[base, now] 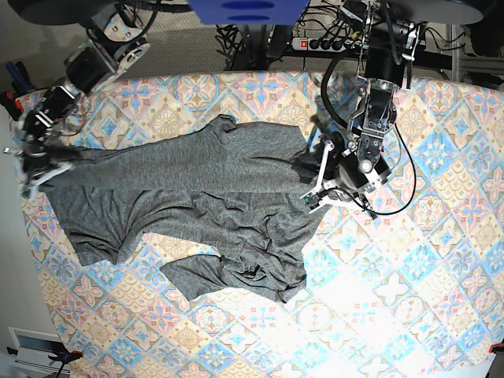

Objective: Layout the t-shirt on the table in an organized manner, then fold the t-shirt properly

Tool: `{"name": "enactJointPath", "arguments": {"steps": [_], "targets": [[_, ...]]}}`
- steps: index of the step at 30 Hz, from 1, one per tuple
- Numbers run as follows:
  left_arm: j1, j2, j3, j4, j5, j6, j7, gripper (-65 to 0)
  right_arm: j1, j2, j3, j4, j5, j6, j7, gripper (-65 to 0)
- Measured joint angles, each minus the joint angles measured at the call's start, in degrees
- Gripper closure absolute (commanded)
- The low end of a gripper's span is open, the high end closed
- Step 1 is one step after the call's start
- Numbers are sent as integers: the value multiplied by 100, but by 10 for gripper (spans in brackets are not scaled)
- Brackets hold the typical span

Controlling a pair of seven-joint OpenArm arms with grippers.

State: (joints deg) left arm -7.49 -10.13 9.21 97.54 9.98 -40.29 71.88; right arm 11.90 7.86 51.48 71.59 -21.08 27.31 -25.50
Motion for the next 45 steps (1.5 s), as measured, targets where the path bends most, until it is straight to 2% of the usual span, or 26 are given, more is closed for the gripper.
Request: {"name": "enactJointPath", "arguments": {"steps": [4,8,11,15,16,19,21,23,25,28,33,35,36,40,42,45], "targets": [[0,63,-9,-87,354,2,-96,-28,61,-4,-2,-245,-11,-22,522,0],[-66,227,-4,-90,710,0,-103,-30,98,39,-2,-258,4,-35,748,-10],[-92,328,20,-87,1067,0,-136,-71,79,-7,-2,-254,-44,-136,603,-88],[-74,446,24,-92,1659,0,-94,-162,81,-20,-11,-249,-782,-835,297,-206],[-79,446,22,-90,1740,0,-109,-185,81,-17,-11,-240,-938,-942,297,-216],[-76,496,-15,-87,1794,0,-111,-235,48,-9,-11,-74,-1338,-938,280,-230],[-79,540,-22,-81,1810,0,-105,-265,55,-20,-11,131,-1388,-787,291,-241],[-87,538,-20,92,1757,2,-101,-284,48,-39,-15,487,-1362,-490,289,-247],[-90,538,0,389,1757,-2,-83,-291,48,-57,-26,966,-1399,-372,225,-245],[-90,538,26,841,1744,7,-101,-291,83,-181,-11,1762,-1410,-503,291,-245],[-109,538,9,1217,1749,2,-116,-293,31,-748,-24,2649,-1373,-376,278,-244],[-109,533,-2,1266,1757,0,-118,-291,37,-861,-22,2874,-1416,-389,249,-244],[-111,533,-9,1266,1777,0,-210,-291,39,-901,-22,2970,-1416,-374,278,-244],[-42,540,-13,1263,1814,-4,-992,-291,-133,-1078,-15,3178,-1447,426,271,-244],[7,538,-11,1259,1814,-15,-1266,-290,-238,-1152,-28,3228,-1453,446,234,-243],[17,518,-13,1241,1814,-20,-1429,-290,-306,-1071,-17,3263,-1453,398,256,-243]]}}
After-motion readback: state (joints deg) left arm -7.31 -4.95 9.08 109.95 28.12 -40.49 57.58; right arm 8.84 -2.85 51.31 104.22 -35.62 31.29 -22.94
